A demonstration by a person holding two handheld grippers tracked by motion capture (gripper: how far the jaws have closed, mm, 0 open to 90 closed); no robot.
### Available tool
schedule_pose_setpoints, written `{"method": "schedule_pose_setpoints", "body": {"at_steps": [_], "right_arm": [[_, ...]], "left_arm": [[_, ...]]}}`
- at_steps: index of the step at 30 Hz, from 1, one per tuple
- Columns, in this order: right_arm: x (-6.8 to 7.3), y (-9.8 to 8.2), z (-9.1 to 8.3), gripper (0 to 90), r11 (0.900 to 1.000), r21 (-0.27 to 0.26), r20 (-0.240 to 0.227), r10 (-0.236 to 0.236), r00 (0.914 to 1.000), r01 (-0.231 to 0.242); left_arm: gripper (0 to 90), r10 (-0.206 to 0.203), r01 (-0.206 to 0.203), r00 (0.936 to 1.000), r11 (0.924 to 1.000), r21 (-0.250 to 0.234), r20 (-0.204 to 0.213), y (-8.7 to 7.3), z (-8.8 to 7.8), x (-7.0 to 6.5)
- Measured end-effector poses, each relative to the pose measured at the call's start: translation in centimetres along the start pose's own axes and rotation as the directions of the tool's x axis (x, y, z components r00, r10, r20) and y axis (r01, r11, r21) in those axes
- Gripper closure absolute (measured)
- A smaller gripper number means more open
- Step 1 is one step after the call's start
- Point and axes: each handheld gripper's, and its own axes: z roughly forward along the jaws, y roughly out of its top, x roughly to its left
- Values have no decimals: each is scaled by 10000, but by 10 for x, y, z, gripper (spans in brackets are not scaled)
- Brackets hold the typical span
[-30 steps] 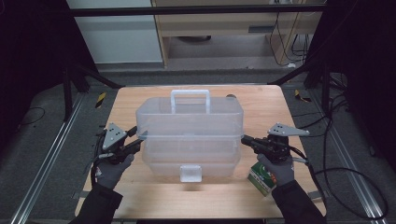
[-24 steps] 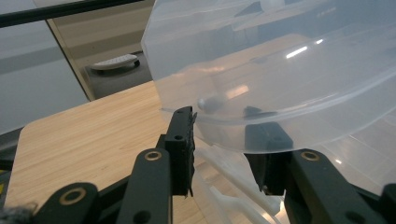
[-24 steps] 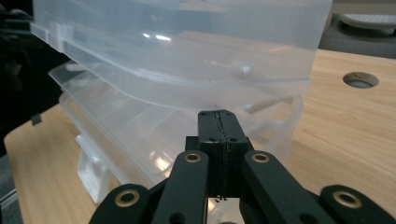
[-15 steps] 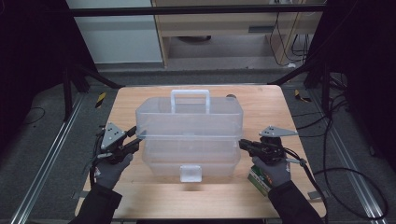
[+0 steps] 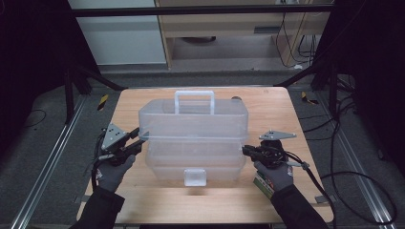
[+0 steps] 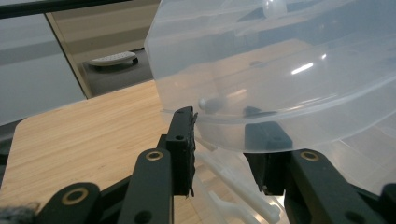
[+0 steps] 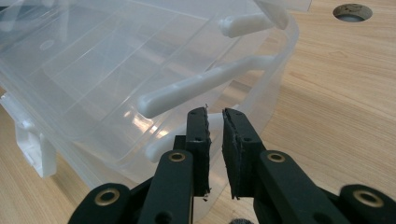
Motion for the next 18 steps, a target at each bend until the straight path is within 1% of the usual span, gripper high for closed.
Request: {"method": "schedule_pose_setpoints", "body": {"at_steps": [5, 11, 18], "right_arm": [[0, 0, 0, 805, 10000, 12, 4, 73, 10000, -73], [0, 0, 1, 804, 9997, 21, 3, 250, 9997, -250], [0, 0, 1, 804, 9997, 21, 8, 238, 9997, -238]], "left_arm": [[639, -107, 106, 9999, 9999, -101, -21, 5, 2, 2], [642, -341, 341, 9994, 9990, -279, 3, 12, 5, 6], [648, -468, 466, 9989, 9982, -384, -37, 20, 8, 9]]}}
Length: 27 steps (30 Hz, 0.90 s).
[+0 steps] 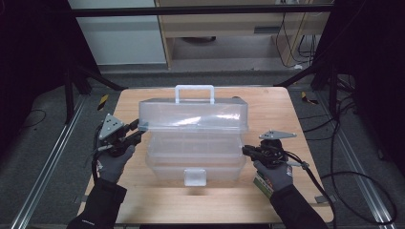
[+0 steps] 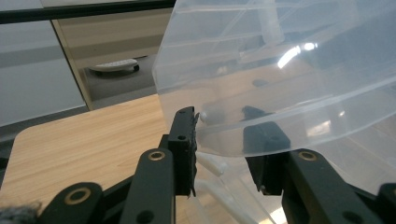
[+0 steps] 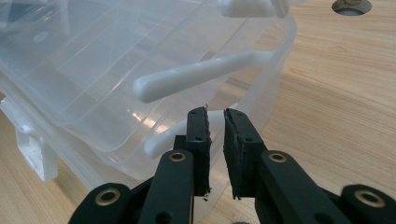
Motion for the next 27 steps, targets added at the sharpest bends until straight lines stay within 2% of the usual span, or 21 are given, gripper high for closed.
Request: {"method": "schedule_pose_setpoints", "body": {"at_steps": [1, 5, 7, 8, 27], "right_arm": [[0, 0, 0, 805, 10000, -2, 4, -3, 10000, 3], [0, 0, 0, 805, 10000, -1, 0, 1, 10000, -1], [0, 0, 0, 805, 10000, 1, -2, 19, 10000, -19], [0, 0, 0, 805, 10000, -3, -2, 5, 10000, -5], [0, 0, 0, 805, 10000, 28, 21, 59, 10000, -59]], "left_arm": [[649, 17, -16, 10000, 9999, -153, 76, 2, 2, 1], [653, -92, 93, 9999, 9998, -180, 47, 6, 4, 3], [657, -156, 155, 9998, 9998, -122, -100, 9, 5, 3], [659, -54, 54, 10000, 9997, -231, -28, 12, 7, 4], [731, -103, 101, 9981, 9999, -25, -610, 32, 20, 10]]}}
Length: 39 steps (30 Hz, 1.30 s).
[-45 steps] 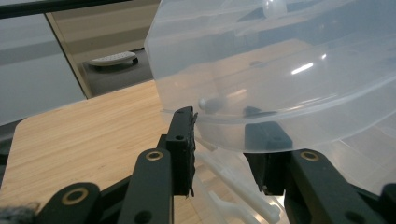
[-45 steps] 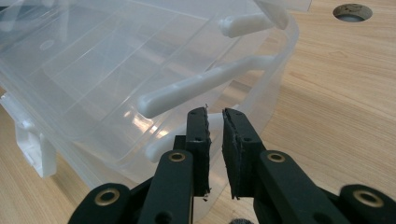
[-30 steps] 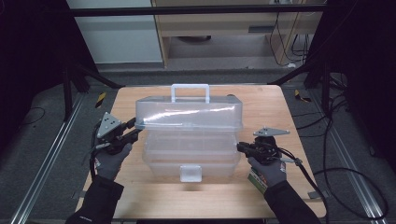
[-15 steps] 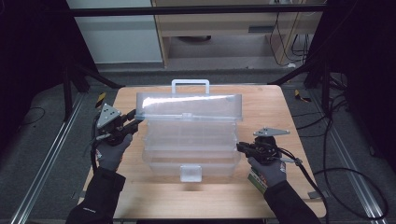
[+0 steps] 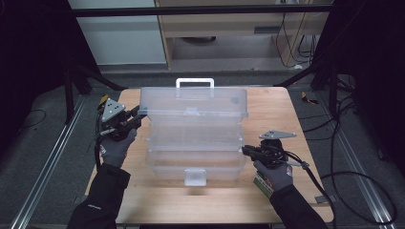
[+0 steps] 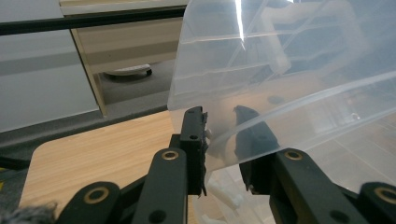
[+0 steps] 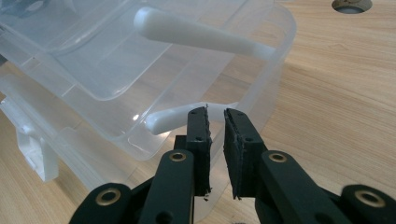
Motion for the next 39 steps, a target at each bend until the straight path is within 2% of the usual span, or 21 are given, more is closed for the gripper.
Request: {"method": "schedule_pose_setpoints", "body": {"at_steps": [12, 23, 29, 39], "right_arm": [[0, 0, 0, 805, 10000, 34, -4, 34, 10000, -34], [-1, 0, 0, 804, 10000, 22, -35, 13, 10000, -13], [-1, 0, 0, 804, 10000, 32, -46, 47, 10000, -47], [0, 1, 0, 803, 10000, 27, -47, 74, 10000, -74]], "left_arm": [[762, 64, -61, 9998, 9999, 131, -185, 11, 12, 5], [770, -80, 83, 9996, 9999, 107, -276, 19, 21, 8], [772, 39, -34, 9987, 9999, 100, -502, 23, 26, 8], [778, -68, 71, 9969, 10000, 33, -785, 29, 38, 9]]}}
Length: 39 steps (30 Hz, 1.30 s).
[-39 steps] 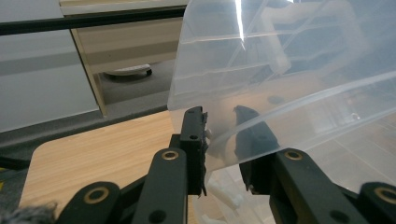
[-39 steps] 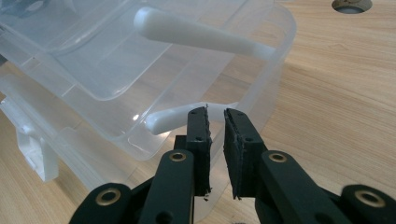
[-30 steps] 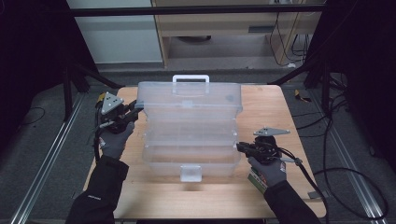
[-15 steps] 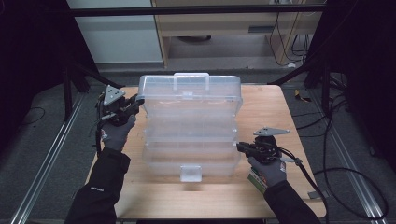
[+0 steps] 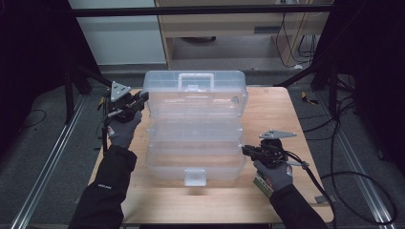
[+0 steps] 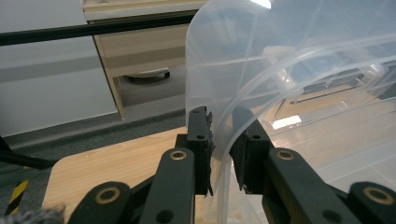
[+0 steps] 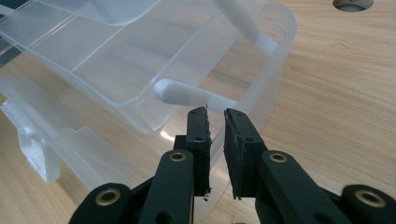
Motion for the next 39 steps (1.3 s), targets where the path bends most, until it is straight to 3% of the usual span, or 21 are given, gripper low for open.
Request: {"method": "schedule_pose_setpoints", "body": {"at_steps": [15, 39], "right_arm": [[0, 1, 0, 799, 10000, 42, -55, 50, 10000, -50], [-1, 1, 1, 797, 9999, 94, -72, 86, 9999, -86]], "left_arm": [[783, -43, 50, 9995, 9997, 228, -310, 11, 22, 4], [783, -393, 410, 9981, 9984, 379, -467, 18, 57, 13]]}}
